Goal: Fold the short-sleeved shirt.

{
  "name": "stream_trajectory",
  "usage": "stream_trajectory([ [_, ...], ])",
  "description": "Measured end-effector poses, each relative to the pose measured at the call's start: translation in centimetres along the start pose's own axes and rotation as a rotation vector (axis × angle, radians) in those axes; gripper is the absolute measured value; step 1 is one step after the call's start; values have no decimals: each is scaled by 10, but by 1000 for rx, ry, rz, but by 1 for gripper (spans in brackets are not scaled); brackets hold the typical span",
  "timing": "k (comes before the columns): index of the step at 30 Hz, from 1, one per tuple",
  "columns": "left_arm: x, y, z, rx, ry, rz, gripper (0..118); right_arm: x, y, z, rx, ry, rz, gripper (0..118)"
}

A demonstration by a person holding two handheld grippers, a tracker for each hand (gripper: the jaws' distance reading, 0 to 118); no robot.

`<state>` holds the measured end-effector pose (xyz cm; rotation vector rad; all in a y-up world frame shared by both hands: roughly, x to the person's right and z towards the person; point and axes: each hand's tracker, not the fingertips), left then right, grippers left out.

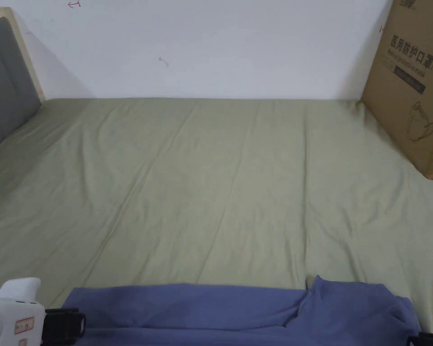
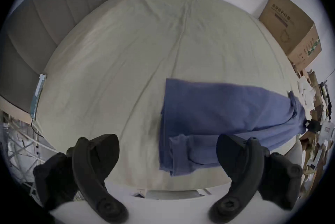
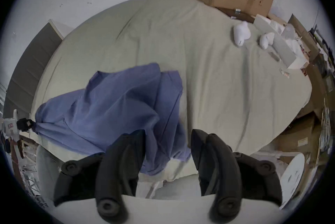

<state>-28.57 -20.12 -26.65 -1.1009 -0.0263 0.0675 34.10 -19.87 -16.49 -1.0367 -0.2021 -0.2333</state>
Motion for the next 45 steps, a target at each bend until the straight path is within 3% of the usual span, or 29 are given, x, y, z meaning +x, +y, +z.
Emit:
stream_trajectory([
  [2, 0, 5, 14, 36, -36, 38, 110, -4, 10, 16, 66, 5, -16, 54],
  [3, -6, 8, 19, 63, -59, 57, 102, -8, 14, 24, 96, 12, -18, 54],
  [4, -6, 10, 26, 91, -95, 68, 87, -15, 20, 30, 104, 5, -16, 51],
  [5, -5, 13, 32, 116, -135, 81, 62, -21, 26, 33, 115, -1, -14, 40],
  [6, -4, 14, 34, 125, -148, 86, 28, -28, 31, 35, 122, -1, -9, 12],
  [7, -7, 15, 35, 137, -132, 80, 4, -36, 34, 36, 148, 9, -5, 0],
  [8, -6, 15, 30, 133, -110, 74, 0, -48, 35, 36, 172, 29, -8, 0],
  [10, -8, 12, 25, 125, -109, 83, 0, -68, 36, 28, 157, 108, 37, 0],
  [14, -24, -3, 11, 89, -167, 167, 0, -111, 30, 6, 113, 146, 80, 0],
  [15, -30, -6, 7, 85, -171, 180, 11, -119, 28, 3, 100, 160, 95, 0],
  [18, -50, -8, -4, 55, -233, 261, 78, -145, 28, -8, 62, 189, 141, 0],
  [19, -53, -10, -9, 26, -254, 286, 86, -153, 28, -11, 53, 193, 155, 0],
  [27, -61, -26, -63, -8, -430, 439, 91, -195, 33, -24, 12, 218, 233, 0],
  [28, -66, -28, -63, 26, -435, 469, 89, -199, 33, -24, 3, 220, 248, 0],
  [29, -71, -28, -61, 47, -466, 492, 78, -206, 31, -22, -2, 224, 268, 0],
  [30, -76, -27, -61, 56, -464, 501, 29, -208, 30, -21, 2, 221, 277, 0],
  [31, -81, -31, -66, 35, -464, 571, 6, -211, 30, -20, -1, 223, 290, 0],
  [33, -78, -39, -78, 21, -609, 660, 6, -212, 29, -26, -7, 222, 295, 0],
  [36, -73, -38, -75, 35, -556, 588, 6, -207, 29, -30, -21, 218, 278, 0],
  [39, -83, -33, -72, 26, -582, 636, 6, -194, 30, -34, -26, 217, 264, 0],
  [44, -52, -5, -25, 78, -466, 452, 6, -169, 33, -34, -20, 211, 206, 0],
  [45, -40, 4, -13, 97, -458, 418, 6, -182, 32, -34, -16, 216, 190, 0],
])
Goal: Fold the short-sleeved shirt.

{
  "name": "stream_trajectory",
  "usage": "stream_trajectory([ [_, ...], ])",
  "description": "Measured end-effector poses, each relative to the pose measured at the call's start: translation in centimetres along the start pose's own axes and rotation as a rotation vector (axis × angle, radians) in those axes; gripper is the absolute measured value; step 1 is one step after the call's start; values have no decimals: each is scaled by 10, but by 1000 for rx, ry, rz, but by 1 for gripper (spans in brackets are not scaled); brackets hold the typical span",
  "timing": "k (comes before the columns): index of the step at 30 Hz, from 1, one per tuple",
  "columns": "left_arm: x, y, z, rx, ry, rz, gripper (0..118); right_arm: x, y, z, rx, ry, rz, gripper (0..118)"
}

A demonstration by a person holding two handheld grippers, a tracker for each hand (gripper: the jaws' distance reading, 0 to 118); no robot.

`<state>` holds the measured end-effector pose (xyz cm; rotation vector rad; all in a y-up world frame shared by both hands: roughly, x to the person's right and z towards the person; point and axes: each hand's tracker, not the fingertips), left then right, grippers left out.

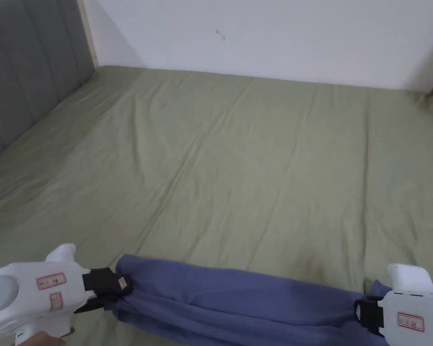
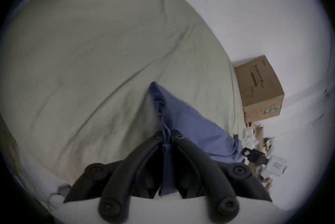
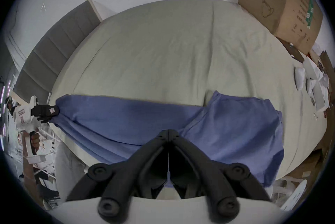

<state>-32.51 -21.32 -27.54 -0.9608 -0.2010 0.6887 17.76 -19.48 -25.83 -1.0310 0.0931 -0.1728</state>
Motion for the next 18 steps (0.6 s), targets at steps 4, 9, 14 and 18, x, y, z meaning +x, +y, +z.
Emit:
stream_trajectory([
  [4, 84, 4, 12, 41, -30, -240, 6, 11, -1, 6, 28, -13, -41, 0],
  [9, 195, -34, -17, -49, -88, -584, 6, 65, -17, 36, 67, -6, -182, 0],
  [14, 242, -97, -96, -192, -140, -677, 6, 103, -35, 41, 75, -39, -262, 0],
  [18, 235, -133, -163, -337, -118, -611, 40, 117, -51, 59, 83, -68, -336, 0],
])
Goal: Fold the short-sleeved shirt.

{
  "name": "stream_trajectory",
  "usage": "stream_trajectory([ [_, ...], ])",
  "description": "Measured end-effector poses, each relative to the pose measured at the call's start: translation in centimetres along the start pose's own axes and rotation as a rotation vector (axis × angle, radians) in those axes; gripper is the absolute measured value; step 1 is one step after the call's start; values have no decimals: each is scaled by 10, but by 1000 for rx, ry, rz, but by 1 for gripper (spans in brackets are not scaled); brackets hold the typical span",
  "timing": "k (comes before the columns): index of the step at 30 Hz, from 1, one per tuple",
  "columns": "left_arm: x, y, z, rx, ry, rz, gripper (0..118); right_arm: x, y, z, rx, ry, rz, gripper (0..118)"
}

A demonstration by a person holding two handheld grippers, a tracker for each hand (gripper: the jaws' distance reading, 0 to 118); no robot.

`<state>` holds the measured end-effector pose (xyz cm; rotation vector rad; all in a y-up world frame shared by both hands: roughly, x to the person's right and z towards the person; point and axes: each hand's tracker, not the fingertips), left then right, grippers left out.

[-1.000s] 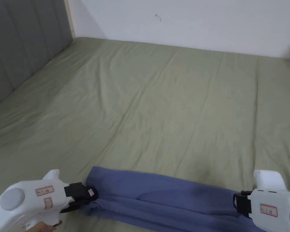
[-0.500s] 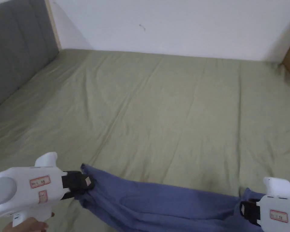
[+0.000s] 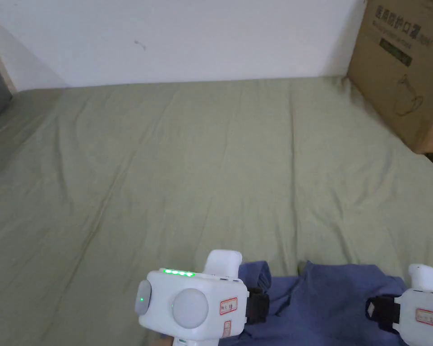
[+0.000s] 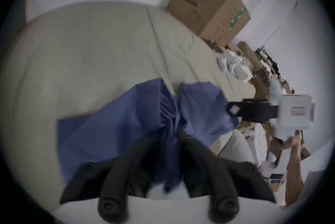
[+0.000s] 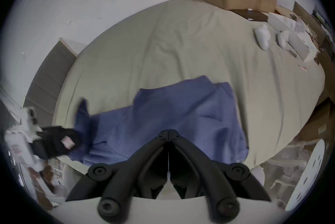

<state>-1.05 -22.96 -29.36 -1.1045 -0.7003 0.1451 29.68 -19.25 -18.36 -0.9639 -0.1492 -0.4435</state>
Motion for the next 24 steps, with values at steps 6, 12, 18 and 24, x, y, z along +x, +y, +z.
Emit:
stream_trajectory([
  [6, -9, -5, 10, 48, 11, 68, 101, 28, 0, 9, 19, -49, -32, 0],
  [12, -33, 10, 71, 197, 38, 139, 0, 30, -1, 5, 23, -31, -68, 0],
  [18, -67, -8, 42, 79, 110, 200, 0, 24, -5, -2, 8, -6, -48, 0],
  [24, -26, -26, 1, -32, -29, 156, 0, 26, -5, -6, -4, -4, -36, 0],
])
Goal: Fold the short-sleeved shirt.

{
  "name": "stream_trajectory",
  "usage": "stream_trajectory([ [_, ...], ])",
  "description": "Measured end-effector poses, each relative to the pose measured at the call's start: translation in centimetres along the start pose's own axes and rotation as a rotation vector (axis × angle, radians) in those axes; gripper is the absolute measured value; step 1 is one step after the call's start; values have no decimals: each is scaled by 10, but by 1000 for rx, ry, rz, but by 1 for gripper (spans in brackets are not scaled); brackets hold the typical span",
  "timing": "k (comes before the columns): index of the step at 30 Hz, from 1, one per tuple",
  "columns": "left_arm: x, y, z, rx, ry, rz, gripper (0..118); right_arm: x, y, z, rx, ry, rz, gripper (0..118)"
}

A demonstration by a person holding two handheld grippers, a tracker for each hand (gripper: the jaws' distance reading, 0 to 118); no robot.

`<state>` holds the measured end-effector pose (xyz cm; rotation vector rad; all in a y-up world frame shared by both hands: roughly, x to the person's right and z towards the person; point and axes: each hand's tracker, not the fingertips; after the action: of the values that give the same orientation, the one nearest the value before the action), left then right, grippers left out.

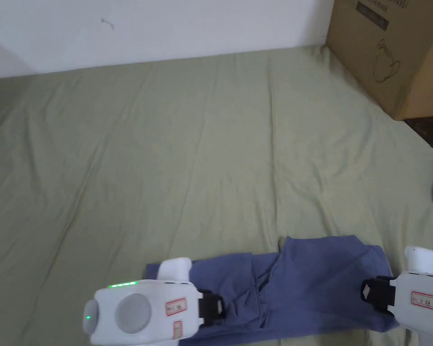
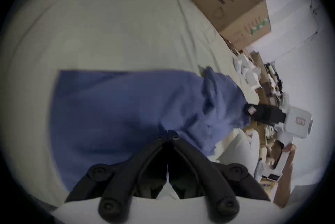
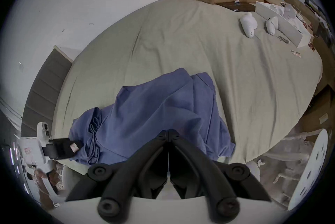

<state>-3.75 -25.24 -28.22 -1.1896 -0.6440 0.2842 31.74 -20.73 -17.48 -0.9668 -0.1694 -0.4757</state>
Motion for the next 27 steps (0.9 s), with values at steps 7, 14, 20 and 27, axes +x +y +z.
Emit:
stream_trajectory([
  [7, 53, -9, -31, -91, -71, -110, 0, 11, -1, 1, 1, -1, -17, 0],
  [14, 77, -20, -44, -143, -85, -192, 0, 16, -3, 8, 2, -5, -40, 0],
  [20, 33, 5, 23, 34, -165, -37, 0, 8, 3, 20, 27, -13, -19, 0],
  [27, -71, 9, 101, 190, -131, 147, 0, -20, 5, 22, 45, 13, 31, 0],
])
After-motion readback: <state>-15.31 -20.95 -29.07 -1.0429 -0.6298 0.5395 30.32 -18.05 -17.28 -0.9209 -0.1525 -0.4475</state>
